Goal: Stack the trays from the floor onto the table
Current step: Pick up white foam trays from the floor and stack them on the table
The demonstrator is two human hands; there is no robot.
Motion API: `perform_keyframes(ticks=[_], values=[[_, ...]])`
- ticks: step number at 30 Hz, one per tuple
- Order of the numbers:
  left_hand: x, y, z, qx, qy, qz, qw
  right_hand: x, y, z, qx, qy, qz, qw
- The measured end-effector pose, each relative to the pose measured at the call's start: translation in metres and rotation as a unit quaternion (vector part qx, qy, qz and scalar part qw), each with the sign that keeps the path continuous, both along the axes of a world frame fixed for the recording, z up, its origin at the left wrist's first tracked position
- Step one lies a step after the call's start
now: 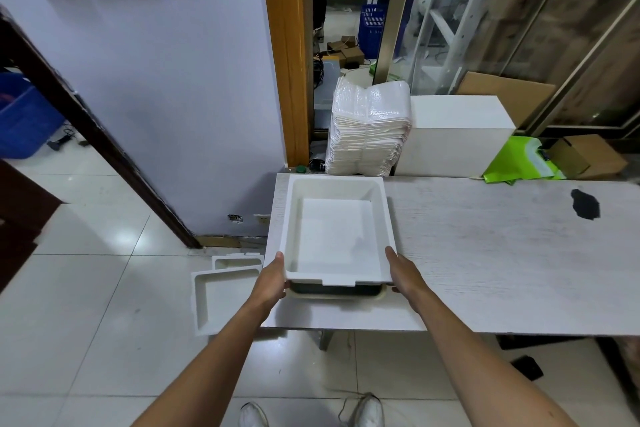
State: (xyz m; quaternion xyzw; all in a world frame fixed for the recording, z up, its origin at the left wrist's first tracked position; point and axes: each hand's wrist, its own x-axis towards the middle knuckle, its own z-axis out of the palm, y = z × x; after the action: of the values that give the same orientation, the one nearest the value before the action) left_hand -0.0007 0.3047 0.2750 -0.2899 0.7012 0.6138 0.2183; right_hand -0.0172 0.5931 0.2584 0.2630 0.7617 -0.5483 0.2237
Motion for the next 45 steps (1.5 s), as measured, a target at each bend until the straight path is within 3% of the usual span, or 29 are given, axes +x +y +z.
perform_keyframes(ticks=[25,33,39,45], values=[[0.015,-0.001,0.003,-0.016,0.032,-0.049,0.998,-0.001,0.009,-0.021,0.033,0.006,0.011,0.999],[0.012,-0.004,0.003,-0.035,0.027,-0.061,0.997,-0.002,-0.009,0.011,0.083,-0.009,0.008,0.997],[0.001,-0.023,0.007,-0.088,0.060,-0.046,0.993,-0.016,-0.025,0.035,0.268,0.137,0.043,0.952],[-0.008,-0.043,0.046,-0.146,0.131,-0.044,0.980,-0.040,-0.065,0.054,0.279,0.216,0.107,0.929]])
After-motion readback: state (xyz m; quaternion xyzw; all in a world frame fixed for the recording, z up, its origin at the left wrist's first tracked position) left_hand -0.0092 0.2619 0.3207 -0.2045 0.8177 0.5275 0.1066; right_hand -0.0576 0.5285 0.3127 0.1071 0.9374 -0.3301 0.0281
